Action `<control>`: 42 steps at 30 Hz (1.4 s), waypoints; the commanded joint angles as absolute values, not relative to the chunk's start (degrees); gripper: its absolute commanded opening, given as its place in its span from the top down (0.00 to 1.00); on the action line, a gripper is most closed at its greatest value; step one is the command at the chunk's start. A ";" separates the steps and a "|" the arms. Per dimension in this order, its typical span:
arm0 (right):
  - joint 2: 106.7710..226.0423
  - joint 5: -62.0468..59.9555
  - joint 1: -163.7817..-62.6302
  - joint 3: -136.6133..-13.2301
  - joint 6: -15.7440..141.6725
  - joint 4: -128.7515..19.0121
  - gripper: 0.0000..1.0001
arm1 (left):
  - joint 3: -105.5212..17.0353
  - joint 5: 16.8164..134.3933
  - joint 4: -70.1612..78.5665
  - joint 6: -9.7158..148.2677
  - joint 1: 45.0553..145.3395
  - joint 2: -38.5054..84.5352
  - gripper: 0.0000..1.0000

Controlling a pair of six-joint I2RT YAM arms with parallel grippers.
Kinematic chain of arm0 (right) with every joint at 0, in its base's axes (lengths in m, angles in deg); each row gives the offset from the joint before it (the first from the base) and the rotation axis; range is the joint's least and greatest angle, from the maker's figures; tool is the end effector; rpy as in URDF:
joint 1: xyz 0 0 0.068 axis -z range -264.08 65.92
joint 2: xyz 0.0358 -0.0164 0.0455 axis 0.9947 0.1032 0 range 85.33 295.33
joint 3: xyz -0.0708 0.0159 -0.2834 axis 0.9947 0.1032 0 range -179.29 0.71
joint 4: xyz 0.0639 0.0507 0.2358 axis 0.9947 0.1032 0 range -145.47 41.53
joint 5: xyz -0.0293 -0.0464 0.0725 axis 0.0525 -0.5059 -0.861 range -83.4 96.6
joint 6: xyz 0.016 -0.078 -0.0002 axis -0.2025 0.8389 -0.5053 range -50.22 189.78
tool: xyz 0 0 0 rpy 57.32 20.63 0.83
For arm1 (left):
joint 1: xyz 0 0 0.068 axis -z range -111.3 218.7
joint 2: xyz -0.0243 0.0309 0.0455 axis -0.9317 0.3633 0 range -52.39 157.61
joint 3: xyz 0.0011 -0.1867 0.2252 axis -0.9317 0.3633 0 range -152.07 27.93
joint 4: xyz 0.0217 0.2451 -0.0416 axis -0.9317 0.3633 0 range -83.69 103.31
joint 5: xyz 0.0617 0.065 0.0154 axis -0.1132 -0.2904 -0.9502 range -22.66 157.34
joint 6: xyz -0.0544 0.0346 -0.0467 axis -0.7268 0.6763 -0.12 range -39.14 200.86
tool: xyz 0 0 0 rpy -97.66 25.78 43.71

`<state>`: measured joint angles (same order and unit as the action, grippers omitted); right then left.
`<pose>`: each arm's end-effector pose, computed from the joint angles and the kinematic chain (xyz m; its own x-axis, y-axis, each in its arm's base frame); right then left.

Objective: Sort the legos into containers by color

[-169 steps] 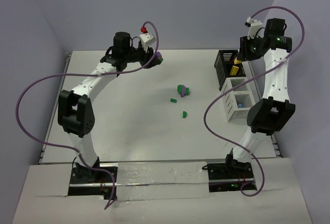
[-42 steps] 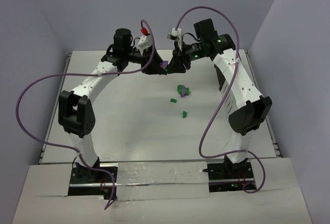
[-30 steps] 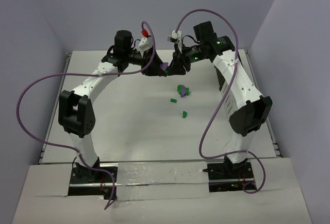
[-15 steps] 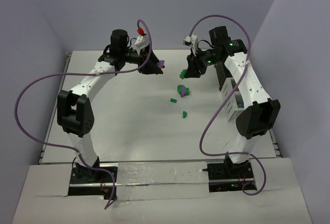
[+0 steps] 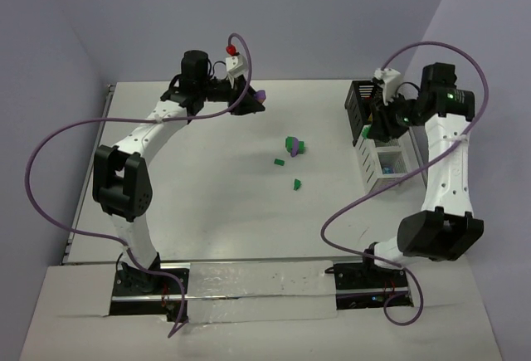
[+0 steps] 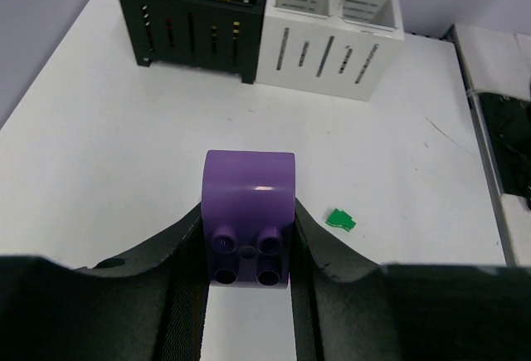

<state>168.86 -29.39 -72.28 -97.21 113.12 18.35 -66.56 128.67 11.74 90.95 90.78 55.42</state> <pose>0.2665 -0.0145 0.4004 -0.5257 -0.4575 -0.7172 -0.6709 0.7413 0.0189 0.3925 -0.2242 0.3546 -0.1269 0.1422 -0.9817 0.9877 0.1091 -0.1119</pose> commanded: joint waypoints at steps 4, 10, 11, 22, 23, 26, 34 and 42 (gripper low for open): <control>164.56 -23.38 -64.83 -90.34 112.06 18.24 1.00 | -65.98 121.53 4.33 83.19 91.37 54.31 1.00; 169.09 -18.48 -64.48 -89.55 105.61 9.82 1.00 | -68.47 119.94 7.00 84.31 92.12 55.70 1.00; 170.35 -18.02 -64.48 -89.90 104.42 8.49 1.00 | -68.86 119.95 8.05 84.61 92.19 55.93 1.00; 179.03 -13.22 -64.66 -91.74 100.46 -0.52 1.00 | -69.00 117.37 8.84 85.00 92.34 55.89 1.00; 179.76 -12.94 -64.66 -91.81 100.13 -1.06 1.00 | -69.08 117.29 8.91 84.99 92.34 55.89 1.00; 181.65 -12.86 -64.93 -91.98 99.91 -2.10 1.00 | -69.11 117.28 9.33 85.00 92.34 55.89 1.00; 183.78 -11.52 -65.97 -91.39 100.22 -0.55 0.33 | -68.52 120.83 12.16 89.30 92.35 55.38 1.00; 181.98 -22.42 -67.14 -104.83 90.16 6.98 0.07 | -64.44 117.13 12.82 98.39 93.29 53.61 1.00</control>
<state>184.31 -14.33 -65.86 -95.19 98.19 4.70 -66.18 118.86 12.36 91.53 92.25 55.64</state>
